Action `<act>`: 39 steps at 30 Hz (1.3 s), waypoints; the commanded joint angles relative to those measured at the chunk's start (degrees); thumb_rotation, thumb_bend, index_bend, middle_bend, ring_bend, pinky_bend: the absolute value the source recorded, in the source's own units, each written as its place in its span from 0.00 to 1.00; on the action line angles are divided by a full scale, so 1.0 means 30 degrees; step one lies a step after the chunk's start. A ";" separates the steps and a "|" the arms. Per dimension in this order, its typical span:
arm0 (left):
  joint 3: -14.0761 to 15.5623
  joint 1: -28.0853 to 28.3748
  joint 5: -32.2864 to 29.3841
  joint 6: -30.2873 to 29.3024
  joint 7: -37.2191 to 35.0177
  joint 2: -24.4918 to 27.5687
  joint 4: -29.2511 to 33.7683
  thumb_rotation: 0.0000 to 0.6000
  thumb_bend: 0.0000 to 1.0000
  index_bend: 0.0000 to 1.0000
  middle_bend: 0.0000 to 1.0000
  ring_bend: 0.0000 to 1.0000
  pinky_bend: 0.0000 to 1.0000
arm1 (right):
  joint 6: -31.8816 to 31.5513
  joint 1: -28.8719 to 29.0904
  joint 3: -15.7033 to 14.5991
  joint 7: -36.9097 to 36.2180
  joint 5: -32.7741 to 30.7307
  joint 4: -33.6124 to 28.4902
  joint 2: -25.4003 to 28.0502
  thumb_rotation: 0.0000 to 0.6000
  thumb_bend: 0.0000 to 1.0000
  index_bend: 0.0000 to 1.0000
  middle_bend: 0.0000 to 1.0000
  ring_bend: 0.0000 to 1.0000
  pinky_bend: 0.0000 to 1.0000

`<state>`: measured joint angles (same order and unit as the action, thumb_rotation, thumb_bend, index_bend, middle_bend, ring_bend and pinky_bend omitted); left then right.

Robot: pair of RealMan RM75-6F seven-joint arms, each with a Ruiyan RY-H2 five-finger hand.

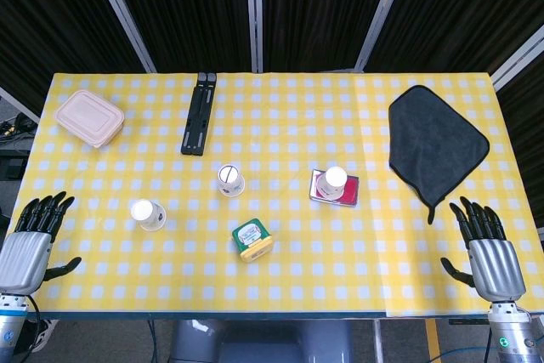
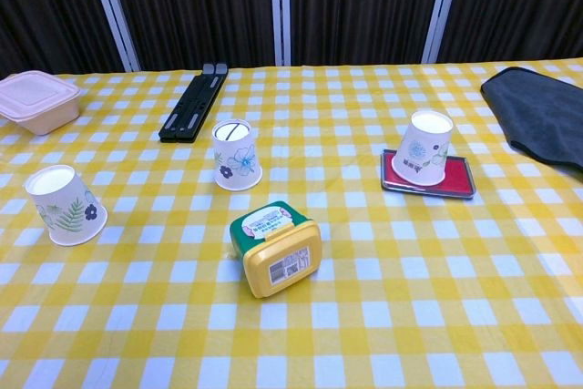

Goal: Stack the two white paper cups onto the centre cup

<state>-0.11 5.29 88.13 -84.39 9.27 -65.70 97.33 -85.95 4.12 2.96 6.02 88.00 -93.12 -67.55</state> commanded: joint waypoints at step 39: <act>-0.2591 0.5374 -0.7115 0.8209 0.5279 -0.1009 0.1169 1.00 0.28 0.29 0.00 0.00 0.00 | -0.0225 -0.0072 0.0190 -0.1251 -0.0058 -0.0195 0.0591 1.00 0.11 0.00 0.00 0.00 0.00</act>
<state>-6.24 18.04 71.98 -63.87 21.10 -67.77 100.33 -86.59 3.92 3.51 2.42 87.81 -93.64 -65.87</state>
